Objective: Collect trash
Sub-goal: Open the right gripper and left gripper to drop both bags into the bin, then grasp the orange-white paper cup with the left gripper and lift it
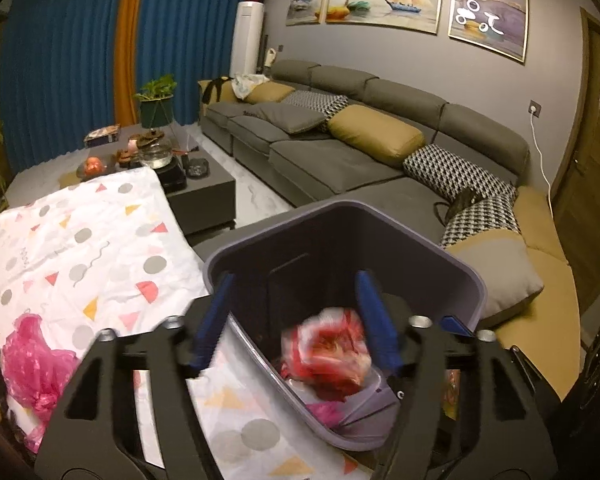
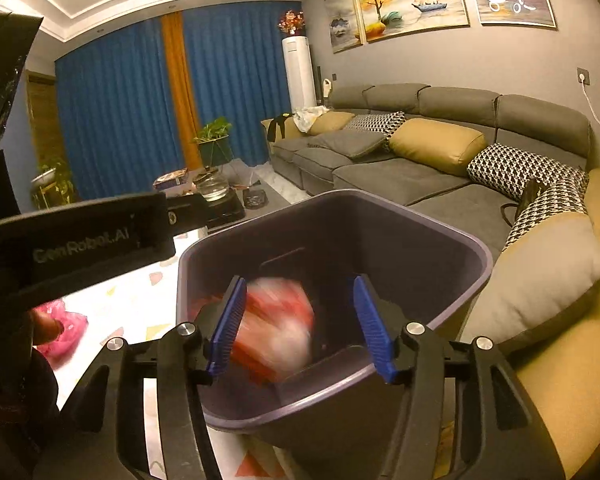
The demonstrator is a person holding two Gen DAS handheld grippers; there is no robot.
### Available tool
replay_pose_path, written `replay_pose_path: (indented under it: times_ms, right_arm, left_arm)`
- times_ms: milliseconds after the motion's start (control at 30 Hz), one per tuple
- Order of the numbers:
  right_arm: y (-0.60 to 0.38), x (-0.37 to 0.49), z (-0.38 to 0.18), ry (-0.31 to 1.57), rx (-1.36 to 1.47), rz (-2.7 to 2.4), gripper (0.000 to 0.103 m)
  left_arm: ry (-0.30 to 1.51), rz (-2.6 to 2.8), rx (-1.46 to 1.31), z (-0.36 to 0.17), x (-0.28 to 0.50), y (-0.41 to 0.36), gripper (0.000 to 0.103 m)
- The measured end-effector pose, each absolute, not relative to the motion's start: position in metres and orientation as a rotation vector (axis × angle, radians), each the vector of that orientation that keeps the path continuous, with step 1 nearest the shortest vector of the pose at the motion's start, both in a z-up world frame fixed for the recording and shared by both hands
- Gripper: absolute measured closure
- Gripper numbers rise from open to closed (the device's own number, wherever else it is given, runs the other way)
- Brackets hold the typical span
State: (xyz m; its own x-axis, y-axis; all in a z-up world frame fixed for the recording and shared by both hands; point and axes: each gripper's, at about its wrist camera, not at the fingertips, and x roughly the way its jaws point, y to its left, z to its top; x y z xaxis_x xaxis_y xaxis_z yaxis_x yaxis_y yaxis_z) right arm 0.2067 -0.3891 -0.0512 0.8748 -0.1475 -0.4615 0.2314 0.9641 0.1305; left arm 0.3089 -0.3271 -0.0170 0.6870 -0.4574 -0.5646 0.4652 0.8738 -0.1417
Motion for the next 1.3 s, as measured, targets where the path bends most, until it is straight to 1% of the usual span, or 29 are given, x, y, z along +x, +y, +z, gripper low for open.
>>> replay_pose_path:
  times_ms: [67, 133, 167, 533, 633, 933, 1000, 1133, 1300]
  right_arm:
    - [-0.391, 0.205, -0.051, 0.464, 0.186, -0.203, 0.045]
    - [-0.391, 0.203, -0.051, 0.463, 0.186, -0.208, 0.045]
    - [-0.391, 0.202, -0.050, 0.461, 0.186, -0.210, 0.045]
    - [-0.385, 0.185, -0.037, 0.426, 0.171, -0.234, 0.040]
    - [-0.382, 0.176, -0.030, 0.406, 0.168, -0.241, 0.036]
    - [-0.358, 0.147, -0.008, 0.352, 0.146, -0.258, 0.026]
    - [-0.351, 0.140, -0.004, 0.340, 0.141, -0.260, 0.023]
    - [-0.327, 0.125, -0.002, 0.333, 0.125, -0.223, 0.022]
    - [-0.296, 0.110, -0.004, 0.329, 0.114, -0.173, 0.022]
  left_arm:
    - [0.630, -0.520, 0.008, -0.015, 0.308, -0.326, 0.030]
    - [0.619, -0.515, 0.019, -0.013, 0.307, -0.327, 0.028]
    - [0.614, -0.506, 0.022, -0.012, 0.305, -0.326, 0.025]
    - [0.580, -0.449, -0.030, 0.005, 0.288, -0.297, 0.018]
    - [0.553, -0.433, -0.048, 0.014, 0.275, -0.284, 0.016]
    - [0.487, -0.378, -0.098, 0.039, 0.230, -0.231, 0.014]
    - [0.468, -0.373, -0.114, 0.045, 0.218, -0.214, 0.014]
    - [0.427, -0.367, -0.146, 0.049, 0.188, -0.176, 0.014]
    - [0.414, -0.315, -0.173, 0.036, 0.159, -0.132, 0.013]
